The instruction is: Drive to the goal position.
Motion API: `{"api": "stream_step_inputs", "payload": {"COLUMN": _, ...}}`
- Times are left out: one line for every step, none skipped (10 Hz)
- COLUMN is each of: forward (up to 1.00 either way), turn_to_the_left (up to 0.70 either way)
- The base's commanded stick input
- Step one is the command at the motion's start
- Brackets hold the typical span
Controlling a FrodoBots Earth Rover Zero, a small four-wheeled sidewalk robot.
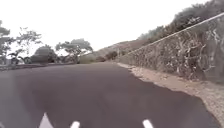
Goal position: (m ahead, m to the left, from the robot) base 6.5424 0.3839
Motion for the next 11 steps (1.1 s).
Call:
{"api": "stream_step_inputs", "payload": {"forward": 0.5, "turn_to_the_left": 0.0}}
{"api": "stream_step_inputs", "payload": {"forward": 0.5, "turn_to_the_left": 0.0}}
{"api": "stream_step_inputs", "payload": {"forward": 0.5, "turn_to_the_left": 0.0}}
{"api": "stream_step_inputs", "payload": {"forward": 0.5, "turn_to_the_left": 0.0}}
{"api": "stream_step_inputs", "payload": {"forward": 0.5, "turn_to_the_left": 0.0}}
{"api": "stream_step_inputs", "payload": {"forward": 0.5, "turn_to_the_left": 0.0}}
{"api": "stream_step_inputs", "payload": {"forward": 0.5, "turn_to_the_left": 0.0}}
{"api": "stream_step_inputs", "payload": {"forward": 0.5, "turn_to_the_left": 0.0}}
{"api": "stream_step_inputs", "payload": {"forward": 0.5, "turn_to_the_left": 0.0}}
{"api": "stream_step_inputs", "payload": {"forward": 0.5, "turn_to_the_left": 0.0}}
{"api": "stream_step_inputs", "payload": {"forward": 0.5, "turn_to_the_left": 0.0}}
